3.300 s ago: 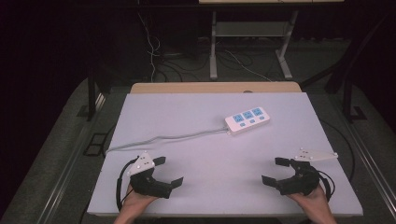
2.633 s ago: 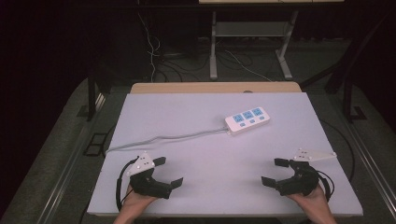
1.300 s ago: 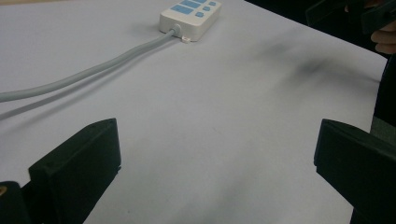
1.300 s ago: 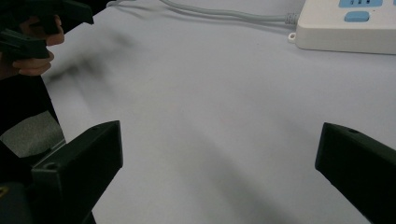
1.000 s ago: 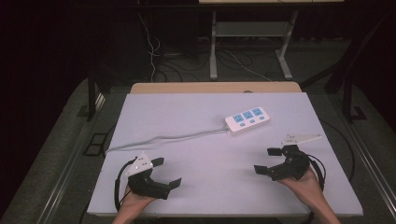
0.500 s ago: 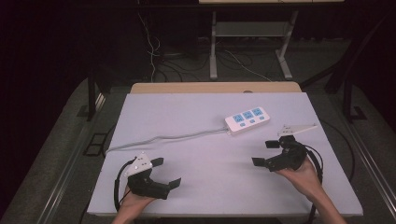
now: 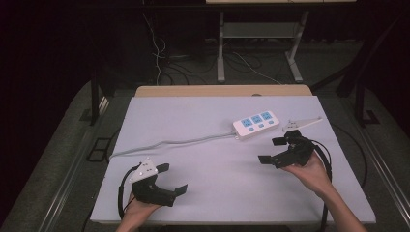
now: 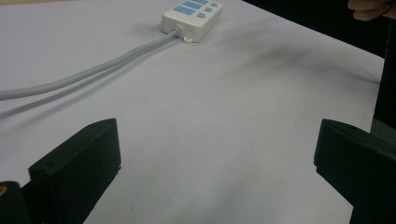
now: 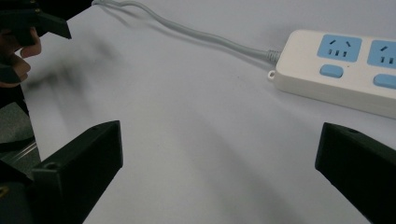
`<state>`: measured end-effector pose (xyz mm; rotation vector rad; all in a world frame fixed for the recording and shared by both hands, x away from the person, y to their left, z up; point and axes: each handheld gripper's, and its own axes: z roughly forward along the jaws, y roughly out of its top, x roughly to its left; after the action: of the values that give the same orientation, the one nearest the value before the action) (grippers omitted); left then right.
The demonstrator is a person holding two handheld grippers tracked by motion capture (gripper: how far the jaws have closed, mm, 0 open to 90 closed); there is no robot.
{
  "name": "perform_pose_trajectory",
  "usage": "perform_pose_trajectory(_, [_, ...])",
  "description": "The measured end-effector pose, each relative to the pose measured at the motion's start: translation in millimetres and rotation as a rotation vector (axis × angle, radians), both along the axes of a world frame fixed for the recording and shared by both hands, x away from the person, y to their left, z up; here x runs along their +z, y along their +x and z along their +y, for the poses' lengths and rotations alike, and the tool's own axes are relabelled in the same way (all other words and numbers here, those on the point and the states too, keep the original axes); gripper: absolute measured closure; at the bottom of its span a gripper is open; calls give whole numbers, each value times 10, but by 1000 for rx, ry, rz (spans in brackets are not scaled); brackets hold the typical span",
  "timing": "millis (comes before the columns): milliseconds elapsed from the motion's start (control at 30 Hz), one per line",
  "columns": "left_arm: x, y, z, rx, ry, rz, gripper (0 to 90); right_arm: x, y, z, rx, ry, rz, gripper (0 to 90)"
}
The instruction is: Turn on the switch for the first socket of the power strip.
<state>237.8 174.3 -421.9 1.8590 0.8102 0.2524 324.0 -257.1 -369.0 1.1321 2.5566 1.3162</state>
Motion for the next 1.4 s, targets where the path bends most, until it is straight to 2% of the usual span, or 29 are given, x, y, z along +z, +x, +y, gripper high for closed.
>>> perform_pose_trajectory(300, [-2,-1,-8,-3,2,-1,0,23,169,9,5,-17,13,5])
perform_pose_trajectory(700, [-5,-1,-15,-5,4,0,0,55,374,55,20,-69,38,5])
perform_pose_trajectory(1400, [-7,0,-20,-11,6,3,0,158,685,103,46,-104,69,5])
